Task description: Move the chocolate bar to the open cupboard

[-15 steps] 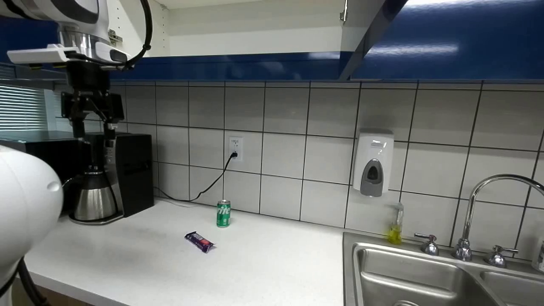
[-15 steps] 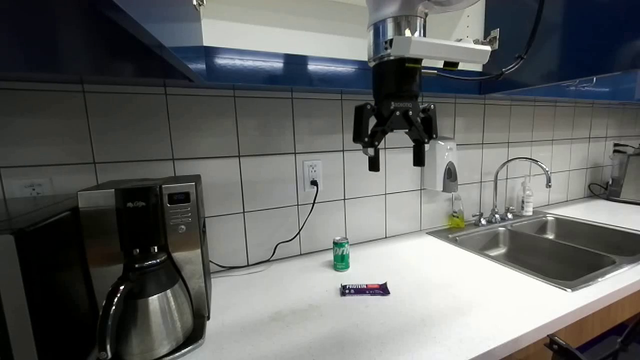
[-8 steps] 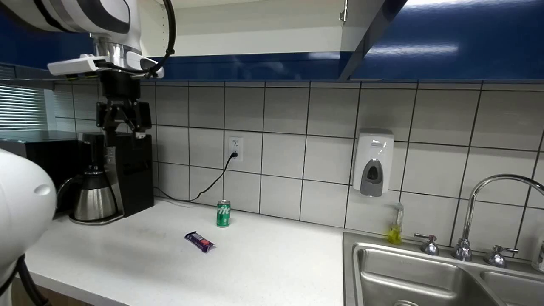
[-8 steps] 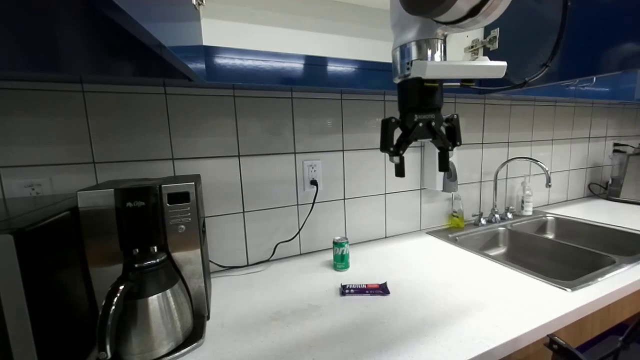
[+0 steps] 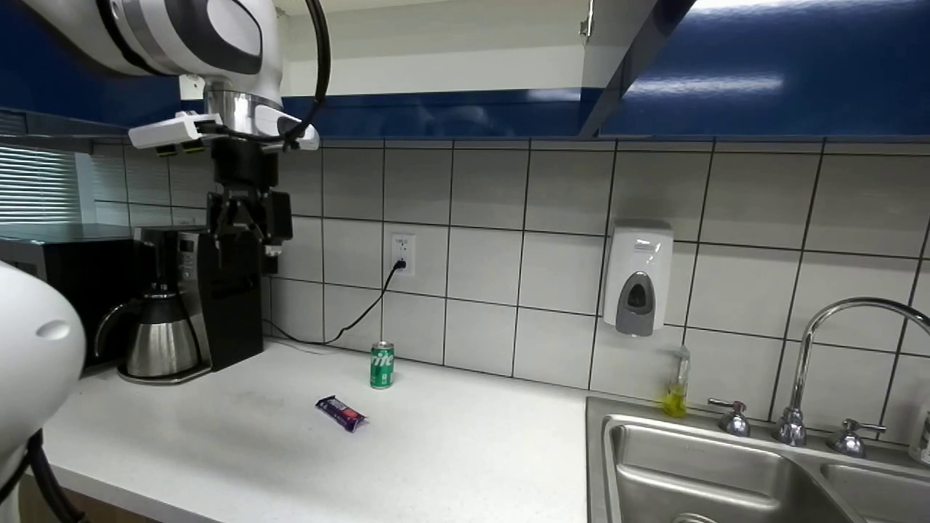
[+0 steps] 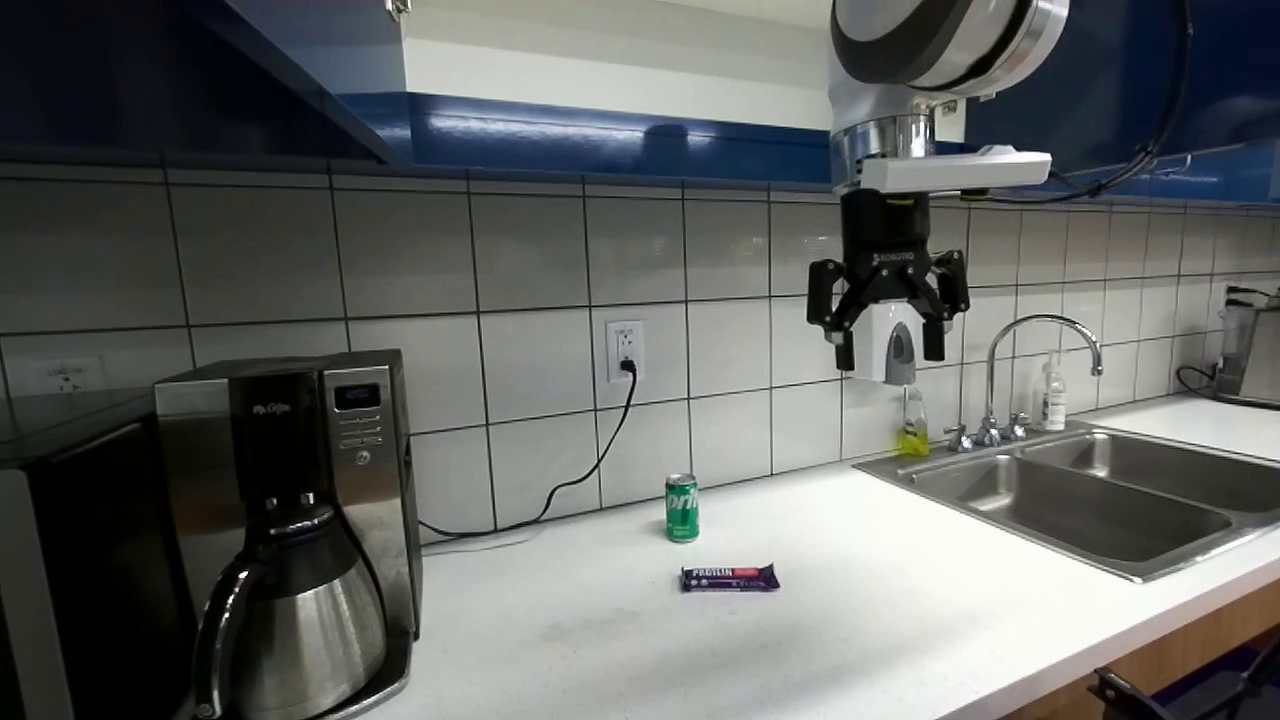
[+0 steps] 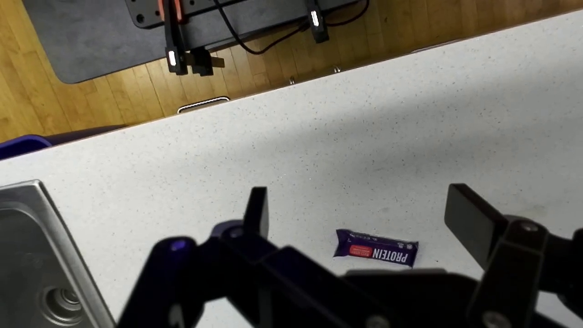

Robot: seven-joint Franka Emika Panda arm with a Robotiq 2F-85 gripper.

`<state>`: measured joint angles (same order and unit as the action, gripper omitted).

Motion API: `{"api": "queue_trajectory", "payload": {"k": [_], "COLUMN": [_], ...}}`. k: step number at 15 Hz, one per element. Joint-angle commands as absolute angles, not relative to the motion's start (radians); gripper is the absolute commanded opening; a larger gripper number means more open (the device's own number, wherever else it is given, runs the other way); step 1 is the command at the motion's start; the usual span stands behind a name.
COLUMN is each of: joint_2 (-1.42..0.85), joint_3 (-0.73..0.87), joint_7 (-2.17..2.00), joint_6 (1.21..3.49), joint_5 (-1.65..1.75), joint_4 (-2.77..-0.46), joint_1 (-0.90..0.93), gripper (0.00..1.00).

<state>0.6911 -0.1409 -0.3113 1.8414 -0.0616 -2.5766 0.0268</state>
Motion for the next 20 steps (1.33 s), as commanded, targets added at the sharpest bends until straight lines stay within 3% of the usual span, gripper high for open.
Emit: {"api": "queue_trajectory", "payload": {"k": [1,12,20], "joint_2": [0.651,0.288,0.023], "joint_3": [-0.15,-0.156,-0.126], "joint_7": [-0.301,-0.275,-0.178], "joint_6": [1.932,2.312,2.414], "joint_5": [-0.06,-0.037,0.034], "joint_4": [-2.616,-2.642,-2.494], "joint_1": [0.027,0.048,0.05], "gripper": [1.0,1.0,1.0]}}
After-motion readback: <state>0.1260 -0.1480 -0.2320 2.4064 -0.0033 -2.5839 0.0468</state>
